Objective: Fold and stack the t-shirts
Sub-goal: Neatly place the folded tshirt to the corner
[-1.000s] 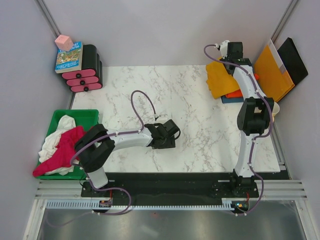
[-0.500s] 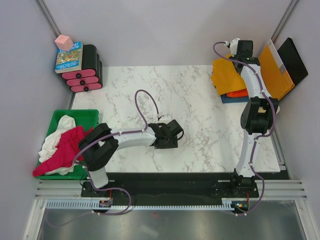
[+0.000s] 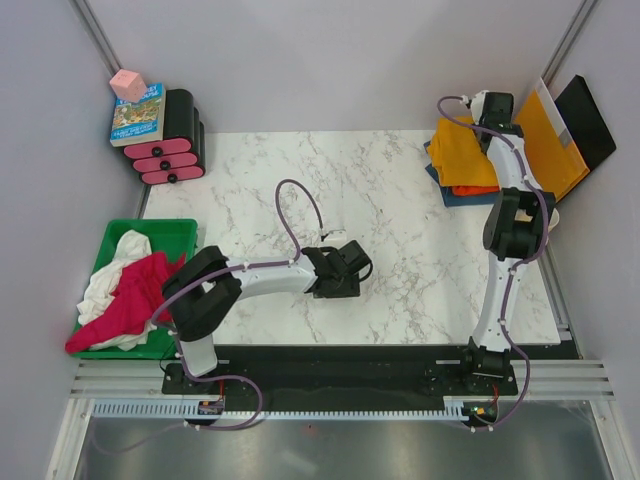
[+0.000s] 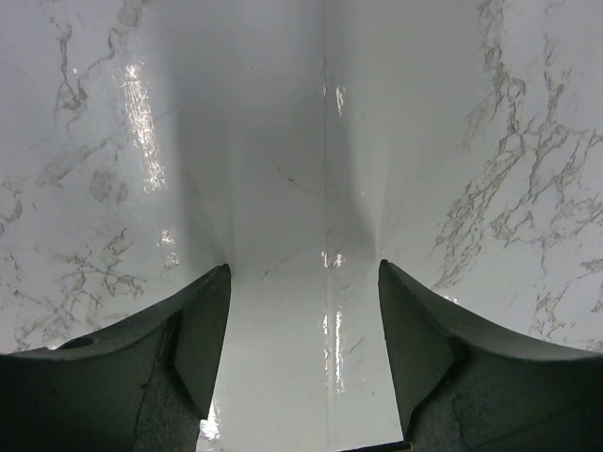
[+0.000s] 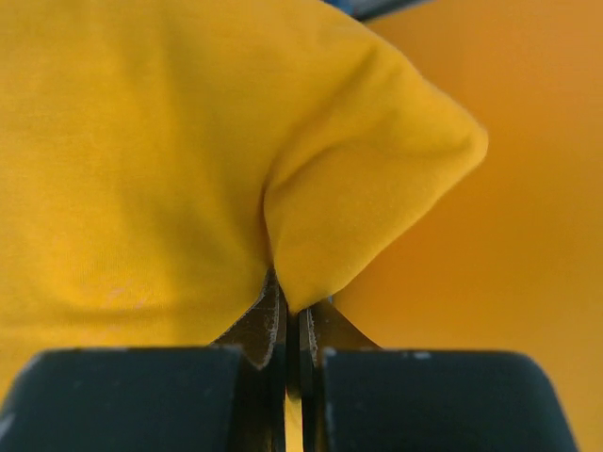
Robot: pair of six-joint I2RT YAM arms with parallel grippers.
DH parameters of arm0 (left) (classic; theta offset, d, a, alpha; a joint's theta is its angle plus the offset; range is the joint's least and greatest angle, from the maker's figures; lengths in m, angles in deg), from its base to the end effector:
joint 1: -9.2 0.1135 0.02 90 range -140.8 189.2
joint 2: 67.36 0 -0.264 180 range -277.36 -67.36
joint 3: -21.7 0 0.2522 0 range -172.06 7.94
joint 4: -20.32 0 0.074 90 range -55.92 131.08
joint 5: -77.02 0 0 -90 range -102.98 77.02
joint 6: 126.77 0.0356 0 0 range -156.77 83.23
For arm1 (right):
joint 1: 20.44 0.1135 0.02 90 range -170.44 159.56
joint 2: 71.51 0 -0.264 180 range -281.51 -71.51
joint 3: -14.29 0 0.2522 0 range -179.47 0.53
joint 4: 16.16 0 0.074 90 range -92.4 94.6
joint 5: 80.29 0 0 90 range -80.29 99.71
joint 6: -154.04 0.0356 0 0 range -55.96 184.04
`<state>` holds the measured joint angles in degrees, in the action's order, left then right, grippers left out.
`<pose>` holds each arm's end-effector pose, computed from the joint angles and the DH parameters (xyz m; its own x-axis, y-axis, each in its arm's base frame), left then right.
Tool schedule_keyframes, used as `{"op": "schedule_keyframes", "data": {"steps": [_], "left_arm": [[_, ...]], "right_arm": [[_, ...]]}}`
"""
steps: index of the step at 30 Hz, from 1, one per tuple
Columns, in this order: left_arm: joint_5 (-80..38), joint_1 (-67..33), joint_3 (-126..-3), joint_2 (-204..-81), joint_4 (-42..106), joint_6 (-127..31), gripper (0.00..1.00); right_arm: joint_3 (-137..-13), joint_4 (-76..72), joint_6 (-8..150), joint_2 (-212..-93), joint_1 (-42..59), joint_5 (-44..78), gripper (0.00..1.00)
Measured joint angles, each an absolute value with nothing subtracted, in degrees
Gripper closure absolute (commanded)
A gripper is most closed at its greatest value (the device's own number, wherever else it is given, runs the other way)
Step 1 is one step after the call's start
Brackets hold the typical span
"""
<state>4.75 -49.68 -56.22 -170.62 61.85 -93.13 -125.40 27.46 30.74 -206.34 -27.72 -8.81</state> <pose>0.1906 -0.2948 0.1633 -0.8907 -0.0590 -0.4508 0.0218 0.9849 -0.1719 0.5356 -0.0798 0.2546 -0.7199 -0.4329 -0.5426 -0.0352 0.8035 -0.5943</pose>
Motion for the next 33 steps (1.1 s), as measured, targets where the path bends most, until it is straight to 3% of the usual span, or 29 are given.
{"op": "schedule_keyframes", "data": {"steps": [13,17,18,20,21,22,24,27,29,30,32,33], "left_arm": [[4.7,-51.0,-60.9,-174.2,63.0,-93.1,0.3],[4.6,-51.4,-62.1,-175.1,63.3,-93.2,0.29],[4.6,-51.4,-62.3,-175.1,63.4,-93.2,0.28],[4.6,-51.6,-62.6,-175.4,63.7,-93.2,0.28],[4.6,-51.7,-62.8,-175.5,63.8,-93.2,0.27],[4.6,-51.8,-63.0,-175.6,63.8,-93.2,0.27],[4.5,-52.0,-63.3,-175.8,64.0,-93.2,0.27],[4.5,-52.5,-64.2,-176.5,64.1,-93.1,0.27],[4.4,-52.7,-64.8,-177.0,64.1,-93.1,0.27],[4.4,-52.8,-65.2,-177.2,64.2,-93.1,0.27],[4.1,-52.8,-65.7,-177.6,64.2,-93.1,0.28],[3.8,-52.9,-66.0,-177.8,64.2,-93.1,0.28]], "right_arm": [[-125.3,21.9,29.0,-212.0,-29.9,-12.4,1.0],[-123.6,19.0,29.5,-212.1,-29.9,-13.4,0.72],[-123.3,18.5,30.4,-212.1,-30.0,-13.3,0.58],[-121.6,16.8,32.2,-211.7,-30.2,-12.7,0.44],[-121.1,16.5,33.2,-211.5,-30.4,-12.4,0.3],[-120.4,16.2,34.3,-210.9,-30.8,-11.5,0.22],[-119.2,16.2,36.8,-209.3,-31.4,-10.0,0.09],[-119.1,17.9,40.4,-205.7,-32.3,-6.7,0.05],[-118.9,18.9,42.4,-202.8,-32.6,-4.9,0.06],[-118.7,19.3,43.5,-201.2,-32.7,-3.7,0.2],[-116.5,19.5,46.7,-196.6,-32.7,-0.1,0.61],[-116.2,19.5,46.9,-196.1,-32.7,0.4,1.0]]}}
